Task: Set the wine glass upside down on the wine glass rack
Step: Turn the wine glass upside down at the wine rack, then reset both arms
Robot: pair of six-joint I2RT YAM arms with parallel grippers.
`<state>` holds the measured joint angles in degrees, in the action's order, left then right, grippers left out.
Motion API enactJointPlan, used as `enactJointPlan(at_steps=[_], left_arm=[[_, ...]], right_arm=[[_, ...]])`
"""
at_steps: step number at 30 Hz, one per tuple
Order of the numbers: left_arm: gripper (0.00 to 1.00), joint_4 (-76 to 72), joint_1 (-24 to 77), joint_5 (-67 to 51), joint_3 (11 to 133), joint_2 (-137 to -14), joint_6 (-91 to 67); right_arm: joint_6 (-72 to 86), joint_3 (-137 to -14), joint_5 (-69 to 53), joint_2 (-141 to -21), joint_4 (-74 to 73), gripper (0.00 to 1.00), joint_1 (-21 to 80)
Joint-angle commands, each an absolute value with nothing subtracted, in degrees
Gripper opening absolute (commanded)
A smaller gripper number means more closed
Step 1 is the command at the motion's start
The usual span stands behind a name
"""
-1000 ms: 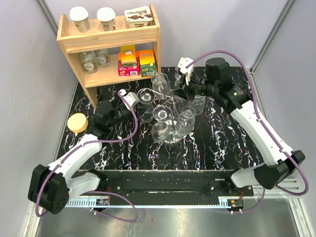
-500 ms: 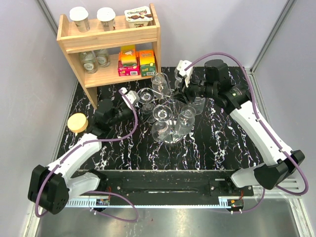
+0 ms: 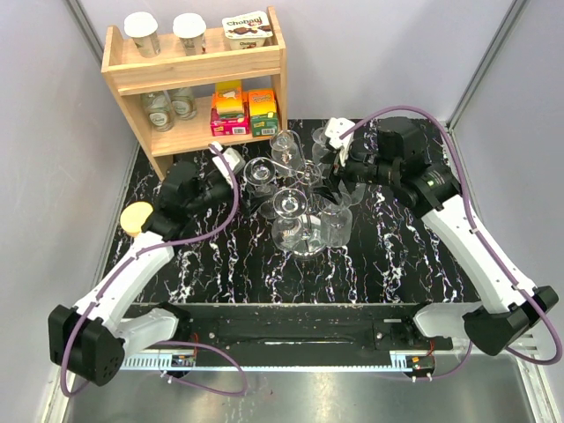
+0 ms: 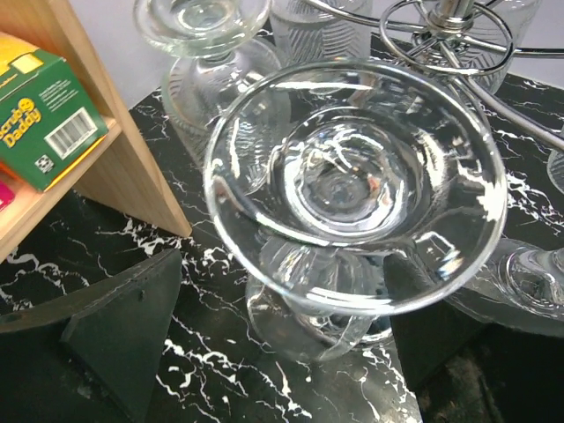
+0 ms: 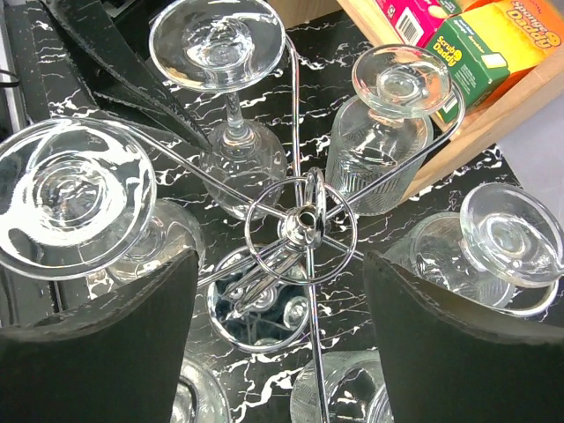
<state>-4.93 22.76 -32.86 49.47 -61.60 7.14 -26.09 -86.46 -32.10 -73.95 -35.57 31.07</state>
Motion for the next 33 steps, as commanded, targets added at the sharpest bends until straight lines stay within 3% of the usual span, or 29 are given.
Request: enactJointPlan(at_steps=[1,6,21,28,33], left_arm=[[0.99,1.65,21.01,-33.83,53.35,-58.80,7.65],[0.99,6.23,20.48,-34.89,54.93,-57.22,8.00],[0.99,21.52,18.37,-32.08,60.37,-51.59,13.36],[0.99,28.03,18.02,-28.40,69.15,-50.80,14.24],[0.99,27.52,17.93,-18.39,75.57,-52.82,12.57]], right_arm=[[-26.89,-86.22,-31.81,-71.98,-35.68,0.83,31.46],[-26.28,-86.75,-32.69,-72.25,-36.65,0.91,31.47],[-23.99,-93.86,-29.45,-70.58,-38.67,0.99,31.55],[-24.87,-97.82,-17.42,-69.17,-37.01,1.00,31.46],[-24.18,-95.81,-2.14,-67.50,-30.78,1.00,31.46]])
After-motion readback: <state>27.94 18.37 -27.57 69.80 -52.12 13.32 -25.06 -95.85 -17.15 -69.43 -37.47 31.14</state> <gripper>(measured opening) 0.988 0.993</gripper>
